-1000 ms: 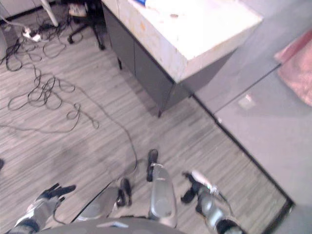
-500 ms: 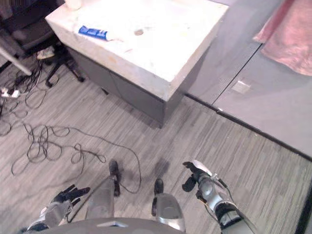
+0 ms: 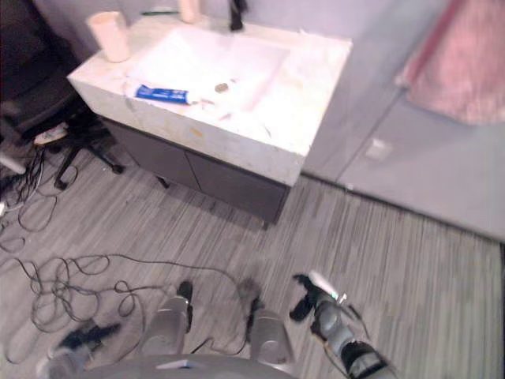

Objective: Organize the bathroom.

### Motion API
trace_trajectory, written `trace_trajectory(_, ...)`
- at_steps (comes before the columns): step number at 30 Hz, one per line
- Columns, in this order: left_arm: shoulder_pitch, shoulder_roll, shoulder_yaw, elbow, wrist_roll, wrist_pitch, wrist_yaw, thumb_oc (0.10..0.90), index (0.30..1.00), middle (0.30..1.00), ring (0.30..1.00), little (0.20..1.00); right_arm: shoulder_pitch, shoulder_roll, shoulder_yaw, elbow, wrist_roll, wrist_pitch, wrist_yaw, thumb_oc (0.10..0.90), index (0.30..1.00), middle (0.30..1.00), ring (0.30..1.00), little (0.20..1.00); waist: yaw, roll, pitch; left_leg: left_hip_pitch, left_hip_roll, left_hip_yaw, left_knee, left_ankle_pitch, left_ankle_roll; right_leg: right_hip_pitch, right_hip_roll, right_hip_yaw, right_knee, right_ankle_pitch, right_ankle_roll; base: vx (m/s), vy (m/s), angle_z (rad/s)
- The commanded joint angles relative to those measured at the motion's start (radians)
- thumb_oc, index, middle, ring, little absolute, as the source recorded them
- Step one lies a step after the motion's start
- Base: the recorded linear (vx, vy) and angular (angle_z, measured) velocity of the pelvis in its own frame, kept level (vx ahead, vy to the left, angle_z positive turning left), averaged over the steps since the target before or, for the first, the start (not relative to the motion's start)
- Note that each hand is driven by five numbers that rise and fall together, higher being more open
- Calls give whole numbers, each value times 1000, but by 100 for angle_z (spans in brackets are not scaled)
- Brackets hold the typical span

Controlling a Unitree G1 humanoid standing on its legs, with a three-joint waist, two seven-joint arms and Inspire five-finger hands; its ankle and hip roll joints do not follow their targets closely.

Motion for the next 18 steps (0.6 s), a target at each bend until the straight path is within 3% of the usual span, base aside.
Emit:
trace_trajectory(1,-48,80,23,-70,20,-46,-2,800,900,900,900,900,4,-63,-2,-59,43,9,-31,800,900,900,900,900,6,-8,64,129,-57,43,1,-63,53,64,-157,61,-103,76,132,-22,208,-9)
trace_trajectory(4,-35,109,31,-69,10,-38,-22,800,900,900,900,900,16,-72,-14,-75,19,-16,-34,800,900,900,900,900,22,-7,84,137,-92,94,13,-98,72,60,-224,-17,-119,133,144,-17,232,-16)
trace_trajectory(5,1,108,50,-96,-1,-35,-3,800,900,900,900,900,13,-74,-11,-101,-11,-17,-18,800,900,900,900,900,47,-8,99,161,-92,161,4,-113,75,44,-262,-124,-84,181,155,-8,241,-89)
trace_trajectory(7,51,99,83,-118,-16,-50,17,800,900,900,900,900,-5,-80,6,-144,-15,-3,15,800,900,900,900,900,68,-11,109,202,-71,257,-25,-127,86,-7,-260,-239,-19,176,168,16,160,-174)
trace_trajectory(8,74,96,103,-126,-16,-72,17,800,900,900,900,900,-4,-81,10,-176,-16,13,41,800,900,900,900,900,74,-22,109,213,-61,294,-20,-141,85,-10,-266,-279,-42,172,169,63,-27,-173)
trace_trajectory(10,96,95,124,-144,-42,-89,25,800,900,900,900,900,0,-85,18,-178,-26,-1,58,800,900,900,900,900,79,-27,105,218,-41,324,0,-149,81,14,-243,-299,-72,137,157,63,-100,-131)
trace_trajectory(13,76,110,129,-165,-43,-59,8,800,900,900,900,900,-8,-84,19,-151,-8,0,47,800,900,900,900,900,69,-27,91,205,-25,327,13,-140,55,54,-193,-285,-152,128,145,49,-90,-31)
trace_trajectory(18,67,99,118,-165,-61,-48,-15,800,900,900,900,900,-7,-89,6,-155,-13,23,48,800,900,900,900,900,61,-28,76,188,-21,317,34,-140,43,66,-180,-278,-160,111,130,46,-13,10)
